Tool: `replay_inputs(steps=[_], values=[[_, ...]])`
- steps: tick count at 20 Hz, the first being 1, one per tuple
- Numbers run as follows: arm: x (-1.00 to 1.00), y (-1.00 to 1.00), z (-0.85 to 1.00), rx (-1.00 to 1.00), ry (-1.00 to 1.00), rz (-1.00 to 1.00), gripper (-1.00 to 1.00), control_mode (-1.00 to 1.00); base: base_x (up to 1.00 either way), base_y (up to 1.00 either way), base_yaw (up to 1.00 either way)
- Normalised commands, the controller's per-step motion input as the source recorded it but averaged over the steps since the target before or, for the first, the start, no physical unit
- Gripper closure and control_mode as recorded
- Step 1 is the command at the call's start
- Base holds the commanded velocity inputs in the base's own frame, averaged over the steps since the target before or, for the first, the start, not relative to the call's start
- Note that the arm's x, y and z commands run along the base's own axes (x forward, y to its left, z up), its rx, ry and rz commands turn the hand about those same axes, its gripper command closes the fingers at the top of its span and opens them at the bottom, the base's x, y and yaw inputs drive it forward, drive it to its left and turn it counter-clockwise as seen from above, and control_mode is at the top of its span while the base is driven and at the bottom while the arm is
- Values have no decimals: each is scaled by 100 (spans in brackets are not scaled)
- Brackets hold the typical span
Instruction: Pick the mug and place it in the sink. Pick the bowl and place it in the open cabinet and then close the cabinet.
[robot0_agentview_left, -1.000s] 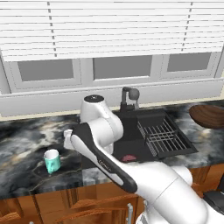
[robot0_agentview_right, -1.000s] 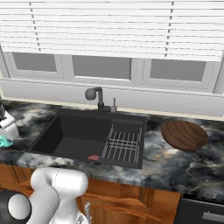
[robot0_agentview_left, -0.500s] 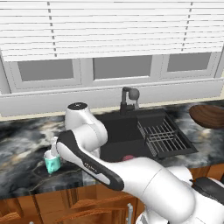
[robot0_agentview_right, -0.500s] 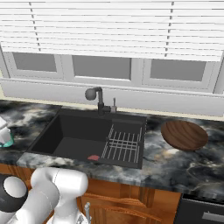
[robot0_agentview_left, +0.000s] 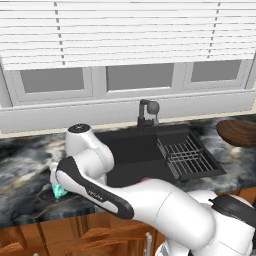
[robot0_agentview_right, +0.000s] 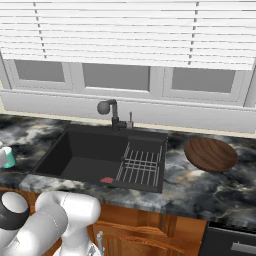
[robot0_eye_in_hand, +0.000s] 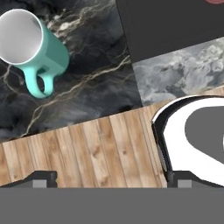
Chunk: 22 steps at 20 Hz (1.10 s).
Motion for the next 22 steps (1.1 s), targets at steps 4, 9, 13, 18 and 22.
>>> replay_inputs(steps=[4,9,13,18,22], values=[[1,20,-5,0,0,0,-100,-100,0,0,0],[7,18,0,0,0,0,-100,-100,0,0,0],[14,13,-1,0,0,0,-100,-100,0,0,0],[17,6,-8,0,0,0,-100,-100,0,0,0],[11,4,-19,0,0,0,-100,-100,0,0,0]])
